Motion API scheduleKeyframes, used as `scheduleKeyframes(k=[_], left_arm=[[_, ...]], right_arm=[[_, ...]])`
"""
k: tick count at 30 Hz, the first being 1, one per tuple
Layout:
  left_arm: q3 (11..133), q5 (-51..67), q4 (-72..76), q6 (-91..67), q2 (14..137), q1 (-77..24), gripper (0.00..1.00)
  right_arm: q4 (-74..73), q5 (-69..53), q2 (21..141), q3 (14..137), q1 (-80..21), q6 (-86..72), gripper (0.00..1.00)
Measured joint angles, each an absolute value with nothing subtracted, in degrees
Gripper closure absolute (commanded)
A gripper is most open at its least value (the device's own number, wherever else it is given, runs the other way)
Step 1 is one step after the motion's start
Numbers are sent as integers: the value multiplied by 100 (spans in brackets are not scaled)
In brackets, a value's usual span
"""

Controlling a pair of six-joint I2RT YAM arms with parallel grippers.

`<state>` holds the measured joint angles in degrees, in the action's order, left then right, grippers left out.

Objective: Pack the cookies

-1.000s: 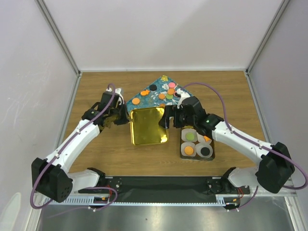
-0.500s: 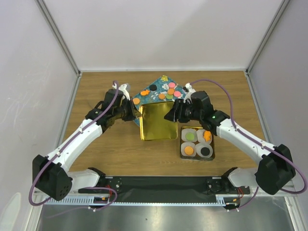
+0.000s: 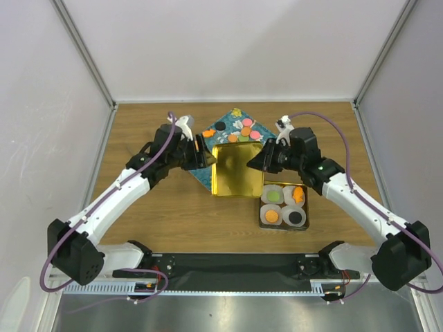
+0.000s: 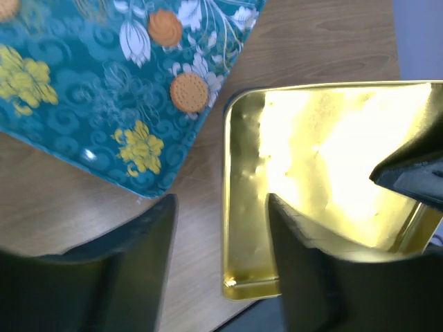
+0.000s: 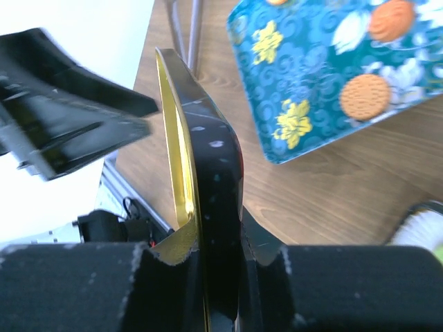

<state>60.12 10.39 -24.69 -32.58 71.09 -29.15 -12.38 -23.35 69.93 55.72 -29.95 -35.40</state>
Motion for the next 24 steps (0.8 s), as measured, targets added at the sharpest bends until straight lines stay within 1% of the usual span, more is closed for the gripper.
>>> scheduleKeyframes(k=[4, 6, 8, 10, 14, 17, 20, 22, 24], left_arm=[[6300, 698, -2541, -3035, 6995, -2954, 25], [6379, 290, -2539, -2783, 6803, -3157, 23], [6386, -266, -2515, -2484, 6523, -3723, 21], [6348, -823, -2357, -2106, 6261, -4510, 20], [5841, -2152, -1505, -1107, 5839, -6025, 18], [5201, -3173, -480, -34, 5802, -6893, 17], [4565, -3962, 840, 1352, 6134, -7522, 15], [3994, -4276, 2263, 2443, 6449, -7872, 10], [3433, -4451, 3900, 3677, 6947, -8145, 9]], right_arm=[[-1516, -2388, 6897, 5575, -2628, -3603, 100], [-1721, -2462, 6893, 5612, -2408, -3640, 100], [-2003, -2554, 6919, 5743, -2217, -3653, 100], [-2331, -2630, 7002, 6045, -2049, -3653, 100], [-2779, -2694, 7118, 6705, -1835, -3647, 100], [-3063, -2716, 7135, 7105, -1778, -3642, 100], [-3269, -2729, 7161, 7347, -1772, -3645, 100], [-3341, -2727, 7164, 7384, -1772, -3645, 100], [-3450, -2722, 7168, 7391, -1772, -3647, 100]])
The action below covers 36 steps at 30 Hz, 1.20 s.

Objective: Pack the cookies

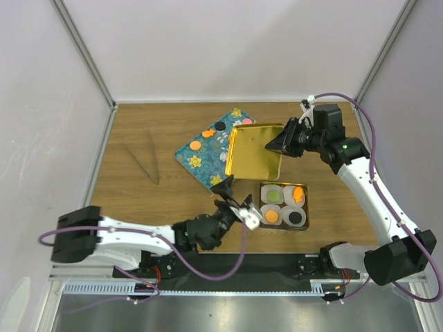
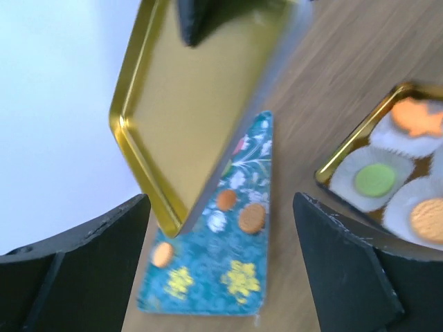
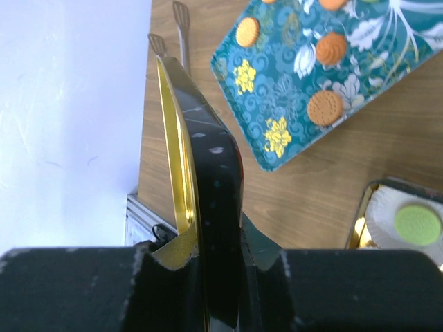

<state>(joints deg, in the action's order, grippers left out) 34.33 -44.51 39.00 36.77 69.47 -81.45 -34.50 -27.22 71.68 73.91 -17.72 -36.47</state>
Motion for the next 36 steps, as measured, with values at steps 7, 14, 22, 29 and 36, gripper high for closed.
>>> scheduleKeyframes(k=[7, 14, 22, 29, 36], left_arm=[[3142, -4523, 6563, 6584, 8447, -8263, 7], [3380, -4331, 7216, 7308, 8694, -8003, 9], [3570, -3913, 7244, 7116, 8670, -7673, 12], [3839, -3680, 7234, 7170, 8945, -7566, 18], [4097, -3492, 7244, 7397, 9177, -7496, 27]], right_arm=[[-3638, -2637, 7172, 7391, -1778, -3662, 100], [-3686, -2600, 7172, 7391, -1782, -3667, 100], [-3627, -2598, 7166, 7391, -1774, -3795, 100], [-3621, -2613, 7161, 7391, -1772, -3859, 100], [-3677, -2646, 7157, 7391, -1780, -3879, 100]])
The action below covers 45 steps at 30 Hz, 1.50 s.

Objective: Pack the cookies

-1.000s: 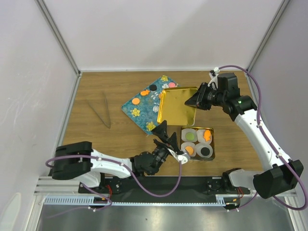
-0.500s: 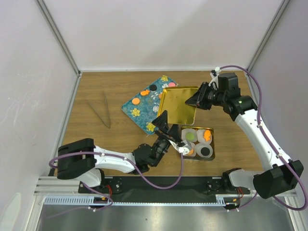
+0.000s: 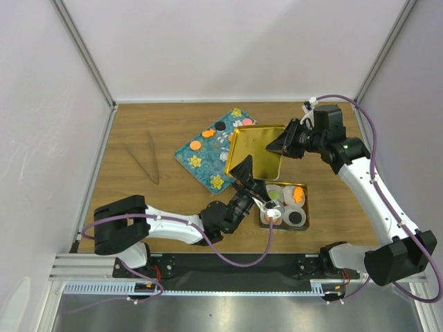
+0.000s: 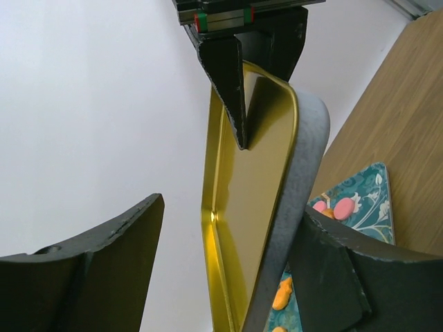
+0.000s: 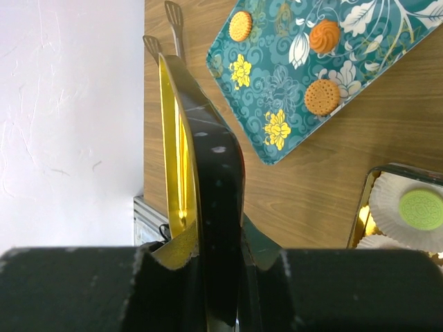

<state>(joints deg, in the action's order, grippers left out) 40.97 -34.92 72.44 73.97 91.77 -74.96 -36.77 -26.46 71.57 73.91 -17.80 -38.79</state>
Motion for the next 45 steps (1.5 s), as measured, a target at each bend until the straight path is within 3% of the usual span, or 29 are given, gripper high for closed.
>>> scheduleKeyframes(k=[9, 12, 14, 17, 21, 34, 39, 45], left_arm=[[4104, -3236, 7087, 7404, 9177, -7406, 58], [4128, -3205, 7028, 7406, 9194, -7404, 63], [4180, -3203, 7006, 7404, 9225, -7400, 65], [4222, -3181, 6949, 7404, 9227, -7395, 76], [4355, -3140, 6700, 7293, 9218, -7395, 100], [5247, -2978, 4110, 5103, 8427, -7258, 100], [5614, -2672, 2917, 3826, 8195, -7085, 100], [5725, -1752, 1745, 1907, 7841, -6652, 100]], right_arm=[[-3566, -2694, 7126, 7395, -1780, -4007, 100], [-3529, -2714, 7102, 7402, -1780, -4047, 98], [-3524, -2720, 7083, 7408, -1780, -4051, 92], [-3514, -2727, 7054, 7435, -1782, -4069, 78], [-3511, -2659, 6949, 7465, -1804, -4016, 56], [-3806, -1796, 6632, 7638, -1831, -3551, 13], [-4082, -867, 6340, 8195, -1826, -3247, 5], [-4241, 43, 5905, 8565, -1540, -2961, 4]])
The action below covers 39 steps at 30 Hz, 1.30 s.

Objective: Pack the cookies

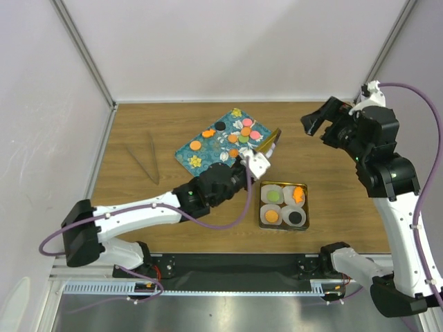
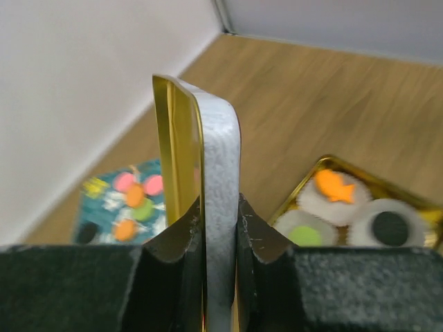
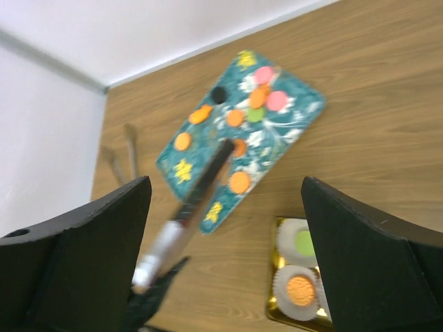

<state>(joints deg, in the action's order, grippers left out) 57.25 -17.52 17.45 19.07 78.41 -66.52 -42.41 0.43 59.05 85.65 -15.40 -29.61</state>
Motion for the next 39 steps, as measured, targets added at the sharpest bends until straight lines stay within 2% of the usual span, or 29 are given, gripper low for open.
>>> scheduleKeyframes(k=[5, 14, 19, 21, 24, 33, 39], left_arm=[[5723, -965, 1323, 263, 7336, -6156, 100], [5092, 668, 1387, -2550, 6302, -4984, 100], [4202, 1584, 2126, -3903, 6357, -4593, 100], [3913, 1925, 2456, -4366, 6567, -4593, 100], [3645, 2239, 2805, -4847, 6816, -4598, 99], [3277, 2655, 4121, -5791, 7057, -4521, 98], [3159, 2818, 4401, -6020, 7072, -4300, 98]], right_arm=[[-4329, 301, 5728, 8001, -1046, -2832, 4], [-4359, 320, 5616, 5697, -639, -2759, 10], [-4324, 320, 5378, 5081, -585, -2877, 17], [-4226, 311, 5273, 4943, -574, -2895, 25], [-4066, 231, 5207, 4711, -574, -2954, 33], [-3667, -51, 5293, 3859, -609, -3194, 44], [-3354, 30, 5474, 3548, -819, -3354, 52]])
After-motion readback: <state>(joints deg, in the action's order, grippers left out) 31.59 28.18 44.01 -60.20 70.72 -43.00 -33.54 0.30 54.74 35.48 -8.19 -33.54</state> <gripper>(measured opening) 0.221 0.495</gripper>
